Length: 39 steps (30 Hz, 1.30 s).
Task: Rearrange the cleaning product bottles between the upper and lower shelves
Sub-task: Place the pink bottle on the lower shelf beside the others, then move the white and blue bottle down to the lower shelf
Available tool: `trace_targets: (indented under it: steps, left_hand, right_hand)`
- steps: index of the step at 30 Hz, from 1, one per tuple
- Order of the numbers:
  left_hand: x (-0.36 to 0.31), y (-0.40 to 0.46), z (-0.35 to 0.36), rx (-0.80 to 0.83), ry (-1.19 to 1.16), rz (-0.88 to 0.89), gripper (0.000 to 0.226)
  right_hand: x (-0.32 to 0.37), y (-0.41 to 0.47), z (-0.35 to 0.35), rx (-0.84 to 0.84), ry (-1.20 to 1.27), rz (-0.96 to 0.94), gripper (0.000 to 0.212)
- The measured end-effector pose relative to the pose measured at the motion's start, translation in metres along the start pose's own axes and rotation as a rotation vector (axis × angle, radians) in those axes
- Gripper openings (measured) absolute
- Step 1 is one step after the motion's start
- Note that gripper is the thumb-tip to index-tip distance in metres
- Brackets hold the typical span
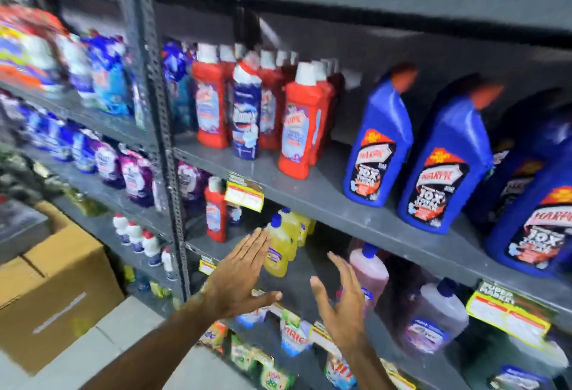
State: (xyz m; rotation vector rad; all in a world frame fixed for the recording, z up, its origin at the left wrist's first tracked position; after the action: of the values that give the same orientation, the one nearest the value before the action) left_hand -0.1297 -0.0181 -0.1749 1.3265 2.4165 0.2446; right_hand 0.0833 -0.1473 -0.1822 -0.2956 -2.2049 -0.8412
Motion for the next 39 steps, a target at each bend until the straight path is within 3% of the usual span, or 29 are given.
trace_targets:
  steps: [6,16,19,23,27,34,39]
  left_hand:
    - [0.039,-0.023,-0.076,-0.108,0.058,-0.102,0.116]
    - [0.146,-0.004,-0.164,-0.150,0.135,-0.203,0.122]
    - [0.183,0.019,-0.173,-0.115,0.126,-0.206,0.121]
    - [0.225,0.053,-0.173,-0.017,0.117,-0.169,0.123]
    - [0.251,0.072,-0.165,0.031,0.112,-0.151,0.121]
    - [0.262,0.083,-0.152,0.024,0.034,-0.153,0.131]
    - [0.262,0.083,-0.149,-0.011,0.037,-0.155,0.126]
  right_hand:
    - [0.075,0.050,0.038,0.073,0.024,-0.184,0.051]
    - [0.173,0.134,0.112,-0.022,0.041,-0.212,0.055]
    - [0.187,0.162,0.139,-0.089,0.059,-0.157,0.059]
    - [0.192,0.204,0.166,-0.220,0.193,0.060,0.071]
    - [0.191,0.238,0.178,-0.235,0.179,0.209,0.080]
    - [0.181,0.270,0.192,-0.115,0.084,0.247,0.068]
    - [0.167,0.281,0.196,-0.036,0.118,0.277,0.043]
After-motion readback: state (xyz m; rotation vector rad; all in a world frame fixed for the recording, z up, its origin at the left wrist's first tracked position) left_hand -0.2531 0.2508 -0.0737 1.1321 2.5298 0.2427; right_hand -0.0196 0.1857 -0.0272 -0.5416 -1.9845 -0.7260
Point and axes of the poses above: each hand's wrist, its own y-axis towards the middle knuckle, its own z-axis out of the palm, x = y × z, the point moved 3 cm from there along y, towards the middle knuckle, and after that the axes turned 9 degrees about -y, right-handed, at the moved point
